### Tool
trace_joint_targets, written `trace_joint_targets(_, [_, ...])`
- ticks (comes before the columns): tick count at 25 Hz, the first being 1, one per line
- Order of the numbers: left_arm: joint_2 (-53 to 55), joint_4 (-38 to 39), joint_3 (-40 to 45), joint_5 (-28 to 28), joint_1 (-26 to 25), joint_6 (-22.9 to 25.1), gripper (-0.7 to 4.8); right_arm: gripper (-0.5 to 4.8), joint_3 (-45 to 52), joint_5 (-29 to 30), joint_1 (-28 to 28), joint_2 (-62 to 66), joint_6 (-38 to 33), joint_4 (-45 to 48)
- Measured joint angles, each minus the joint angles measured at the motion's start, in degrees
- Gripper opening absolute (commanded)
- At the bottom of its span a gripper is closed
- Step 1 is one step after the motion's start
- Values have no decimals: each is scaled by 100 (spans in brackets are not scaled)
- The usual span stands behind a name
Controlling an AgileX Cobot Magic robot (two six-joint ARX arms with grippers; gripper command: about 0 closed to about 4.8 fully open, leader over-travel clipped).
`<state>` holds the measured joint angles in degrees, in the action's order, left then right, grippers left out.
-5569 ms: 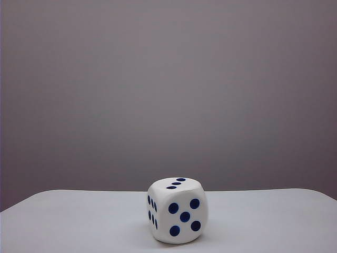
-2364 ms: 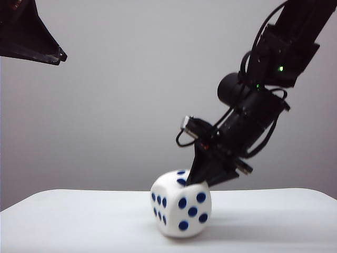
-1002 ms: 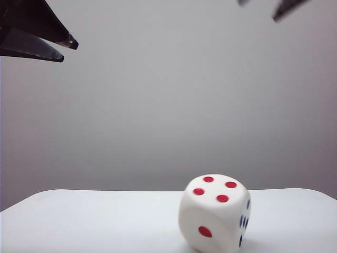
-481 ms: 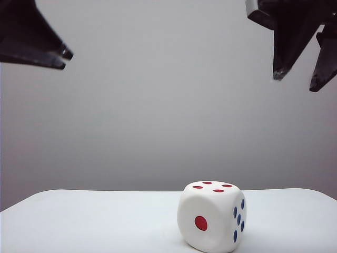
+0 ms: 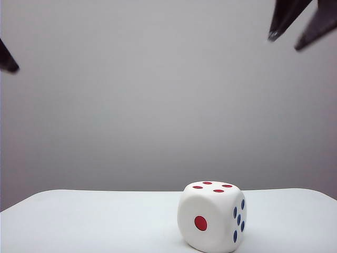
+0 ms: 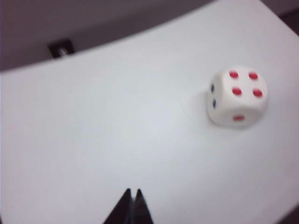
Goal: Pick up the dice on the table and roll the dice.
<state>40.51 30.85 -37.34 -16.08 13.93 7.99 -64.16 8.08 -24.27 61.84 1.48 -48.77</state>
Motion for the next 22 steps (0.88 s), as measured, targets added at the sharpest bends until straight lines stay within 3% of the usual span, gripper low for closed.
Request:
trace_joint_targets(4, [-756, -599, 345, 114, 2, -127, -5, 138, 481, -431, 0, -546, -221, 726])
trace_joint_targets(6, [-1054, -866, 535, 258, 2, -262, -6, 131, 748, -645, 0, -809, -317, 1003])
trace_joint_targets(11, [-1641, -1204, 962, 503, 0, -455, -6, 39, 1346, -787, -2, -1399, -544, 1729])
trace_joint_targets(16, [-2212, -1585, 1373, 949, -2, -839, -5, 8, 2398, -955, -2, -2328, -726, 2981])
trace_joint_targets(22, [-2846, -2061, 1707, 960, -2, -892, -5, 8, 3381, -1222, 0, -2986, -754, 4092])
